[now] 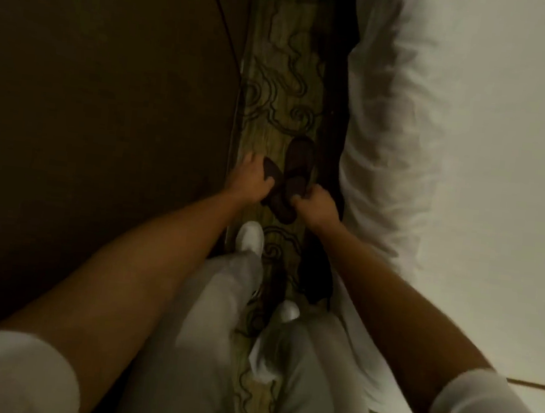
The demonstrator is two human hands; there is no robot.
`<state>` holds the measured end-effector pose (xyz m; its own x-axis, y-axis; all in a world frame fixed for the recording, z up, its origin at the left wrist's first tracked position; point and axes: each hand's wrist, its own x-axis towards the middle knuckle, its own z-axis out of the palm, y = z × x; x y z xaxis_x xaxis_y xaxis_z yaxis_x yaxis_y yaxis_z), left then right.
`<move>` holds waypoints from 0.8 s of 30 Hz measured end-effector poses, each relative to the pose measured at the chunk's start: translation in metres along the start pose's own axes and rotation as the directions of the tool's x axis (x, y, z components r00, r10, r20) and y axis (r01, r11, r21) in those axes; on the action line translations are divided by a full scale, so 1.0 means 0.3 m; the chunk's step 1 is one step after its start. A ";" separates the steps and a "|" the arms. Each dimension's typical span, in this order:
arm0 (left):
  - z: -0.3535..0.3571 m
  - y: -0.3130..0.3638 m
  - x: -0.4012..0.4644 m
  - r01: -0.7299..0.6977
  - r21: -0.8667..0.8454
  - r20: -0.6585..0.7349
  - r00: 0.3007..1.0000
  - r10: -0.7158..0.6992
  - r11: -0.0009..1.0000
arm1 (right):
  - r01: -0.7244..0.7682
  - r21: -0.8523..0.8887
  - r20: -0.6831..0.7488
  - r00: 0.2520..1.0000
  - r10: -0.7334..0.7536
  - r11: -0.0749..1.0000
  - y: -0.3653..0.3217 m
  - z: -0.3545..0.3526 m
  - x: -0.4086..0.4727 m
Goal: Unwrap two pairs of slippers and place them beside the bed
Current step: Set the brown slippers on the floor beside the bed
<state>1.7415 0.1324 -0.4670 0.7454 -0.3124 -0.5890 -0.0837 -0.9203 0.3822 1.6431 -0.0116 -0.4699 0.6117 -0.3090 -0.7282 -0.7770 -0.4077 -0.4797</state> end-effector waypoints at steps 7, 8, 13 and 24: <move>0.351 -0.165 0.409 -0.109 0.134 0.090 0.991 0.097 0.985 | -0.097 0.040 0.036 0.995 0.096 0.994 0.190 0.270 0.466; 0.394 -0.186 0.461 -0.122 0.120 0.109 0.988 0.109 0.985 | -0.109 0.036 0.039 0.993 0.107 0.993 0.218 0.303 0.521; 0.584 -0.279 0.692 -0.226 0.193 0.134 0.970 0.202 0.955 | -0.126 -0.149 0.060 0.989 0.136 0.981 0.379 0.431 0.752; 0.780 -0.308 1.122 -0.496 0.448 0.168 0.864 0.474 0.744 | -0.246 -0.327 -0.151 0.967 0.207 0.913 0.507 0.614 1.064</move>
<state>1.8453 0.0571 -0.8671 0.4931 -0.7460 -0.4475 -0.7280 -0.6355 0.2573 1.6930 -0.0140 -0.8655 0.4533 -0.5126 -0.7292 -0.8110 -0.5767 -0.0987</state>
